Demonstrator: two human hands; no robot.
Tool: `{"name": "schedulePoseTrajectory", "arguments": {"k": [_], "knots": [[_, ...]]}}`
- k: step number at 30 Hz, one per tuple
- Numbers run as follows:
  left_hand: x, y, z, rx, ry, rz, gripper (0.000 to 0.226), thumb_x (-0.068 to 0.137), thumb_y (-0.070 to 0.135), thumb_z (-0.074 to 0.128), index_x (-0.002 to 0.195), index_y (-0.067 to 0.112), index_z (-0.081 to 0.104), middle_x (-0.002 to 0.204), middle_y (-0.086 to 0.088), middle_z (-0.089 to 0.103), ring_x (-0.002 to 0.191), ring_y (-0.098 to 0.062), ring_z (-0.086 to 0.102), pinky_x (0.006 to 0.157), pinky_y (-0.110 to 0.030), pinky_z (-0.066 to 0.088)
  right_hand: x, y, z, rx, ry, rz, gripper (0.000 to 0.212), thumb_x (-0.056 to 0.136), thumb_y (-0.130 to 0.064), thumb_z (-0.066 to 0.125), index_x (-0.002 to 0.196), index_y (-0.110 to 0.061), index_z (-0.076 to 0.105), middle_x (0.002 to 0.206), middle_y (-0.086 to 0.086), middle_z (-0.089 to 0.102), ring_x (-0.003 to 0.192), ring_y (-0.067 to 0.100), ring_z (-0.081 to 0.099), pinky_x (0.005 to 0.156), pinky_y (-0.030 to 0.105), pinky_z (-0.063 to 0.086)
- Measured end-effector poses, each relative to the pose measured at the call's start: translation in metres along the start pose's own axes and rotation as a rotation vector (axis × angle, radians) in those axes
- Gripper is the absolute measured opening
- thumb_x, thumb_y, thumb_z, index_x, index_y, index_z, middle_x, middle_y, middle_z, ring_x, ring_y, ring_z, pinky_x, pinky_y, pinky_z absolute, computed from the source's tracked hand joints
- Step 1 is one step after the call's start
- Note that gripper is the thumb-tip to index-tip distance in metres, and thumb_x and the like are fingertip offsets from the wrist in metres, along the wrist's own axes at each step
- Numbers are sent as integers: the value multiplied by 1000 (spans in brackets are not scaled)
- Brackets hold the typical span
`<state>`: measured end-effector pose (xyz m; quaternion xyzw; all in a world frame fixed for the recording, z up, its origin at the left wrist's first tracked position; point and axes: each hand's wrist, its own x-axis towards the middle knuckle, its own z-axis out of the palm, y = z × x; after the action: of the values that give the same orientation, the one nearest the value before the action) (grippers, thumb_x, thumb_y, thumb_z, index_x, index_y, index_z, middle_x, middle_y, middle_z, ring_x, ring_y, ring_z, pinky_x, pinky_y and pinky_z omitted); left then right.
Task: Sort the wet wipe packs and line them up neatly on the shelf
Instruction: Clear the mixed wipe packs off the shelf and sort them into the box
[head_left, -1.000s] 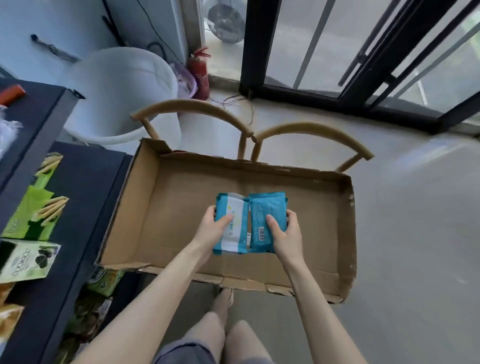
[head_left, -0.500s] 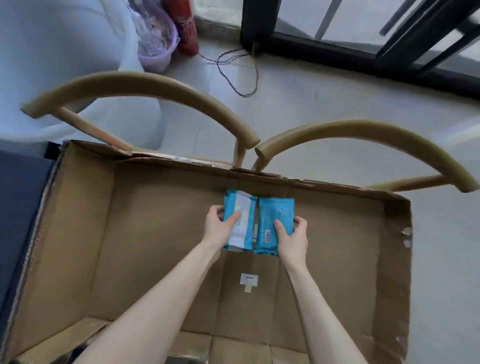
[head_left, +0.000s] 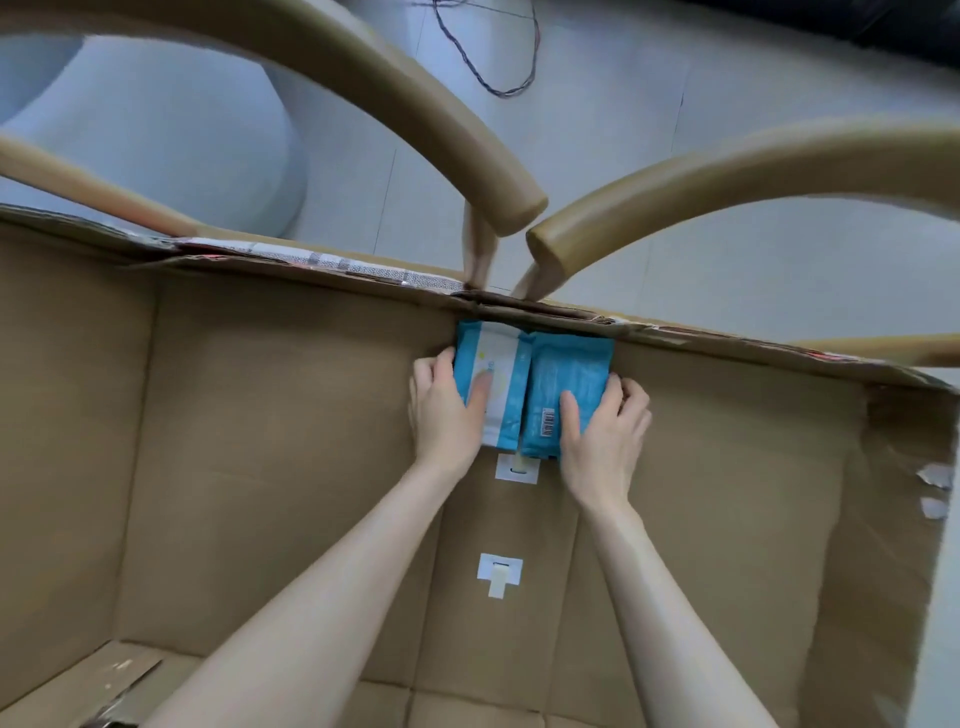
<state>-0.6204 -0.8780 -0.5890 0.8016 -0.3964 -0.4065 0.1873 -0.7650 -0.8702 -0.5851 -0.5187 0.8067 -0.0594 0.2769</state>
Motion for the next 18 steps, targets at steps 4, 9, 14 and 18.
{"name": "schedulePoseTrajectory", "arguments": {"k": [4, 9, 14, 18], "knots": [[-13, 3, -14, 123, -116, 27, 54, 95, 29, 53, 143, 14, 35, 131, -4, 42, 119, -20, 45, 102, -41, 40, -10, -4, -15, -110, -107, -47, 62, 97, -32, 49, 146, -3, 26, 144, 16, 32, 121, 33, 36, 100, 39, 31], [-55, 18, -60, 409, -282, 117, 47, 98, 28, 46, 142, 14, 38, 137, -3, 43, 126, -20, 39, 105, -36, 31, -41, -21, -56, -191, -286, -142, 47, 98, -28, 46, 139, -8, 38, 146, 12, 33, 126, 30, 35, 104, 38, 34], [-121, 44, -135, 471, -226, 208, 41, 98, 29, 44, 137, 18, 44, 136, 0, 45, 126, -19, 39, 103, -34, 29, -91, -62, -120, -168, -337, -332, 39, 98, -27, 46, 132, -8, 48, 134, 8, 46, 119, 25, 42, 96, 35, 41], [-188, 67, -210, 340, -41, 259, 37, 98, 28, 46, 134, 18, 48, 134, 1, 49, 124, -17, 42, 102, -32, 30, -145, -105, -176, -146, -311, -524, 35, 98, -29, 46, 128, -11, 51, 129, 5, 52, 117, 22, 46, 93, 33, 41]]}}
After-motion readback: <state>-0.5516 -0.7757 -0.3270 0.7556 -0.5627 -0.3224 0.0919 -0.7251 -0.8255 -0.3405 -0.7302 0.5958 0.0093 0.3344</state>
